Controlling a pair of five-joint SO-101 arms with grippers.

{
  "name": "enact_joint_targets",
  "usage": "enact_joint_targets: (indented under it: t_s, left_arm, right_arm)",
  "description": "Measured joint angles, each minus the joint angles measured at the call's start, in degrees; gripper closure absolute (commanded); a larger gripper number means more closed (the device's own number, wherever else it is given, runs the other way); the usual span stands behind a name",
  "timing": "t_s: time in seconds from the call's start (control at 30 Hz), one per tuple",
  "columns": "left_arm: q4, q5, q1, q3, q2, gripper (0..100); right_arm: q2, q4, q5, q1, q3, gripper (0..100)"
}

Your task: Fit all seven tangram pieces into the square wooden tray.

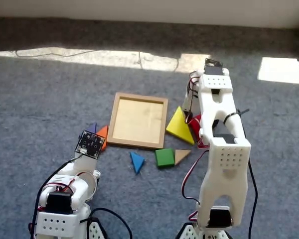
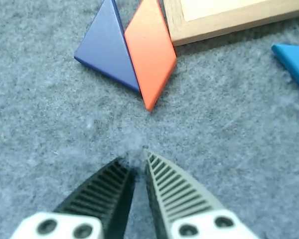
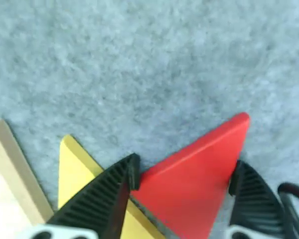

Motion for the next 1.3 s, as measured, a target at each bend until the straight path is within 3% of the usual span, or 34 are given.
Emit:
enact_joint_targets:
  t_s: [0.27, 0.57, 0.97, 1.3]
  left_arm:
    - [0.0, 0.0, 0.0, 0.0, 0.0, 99]
    - [0.0, 0.0, 0.0, 0.0, 0.0, 99]
    - [0.0, 0.0, 0.0, 0.0, 0.0, 99]
    - [0.0, 0.0, 0.0, 0.0, 0.0, 99]
  right_arm:
    - [0.5, 5.7, 9.0, 1.5, -2.4, 71.2]
    - [0.7, 14.6, 9.5, 3.1, -11.9, 71.2]
    - [0.5, 15.5, 9.5, 3.1, -15.7, 71.2]
    - [-20.6, 15.6, 9.5, 1.6, 0.6, 71.1]
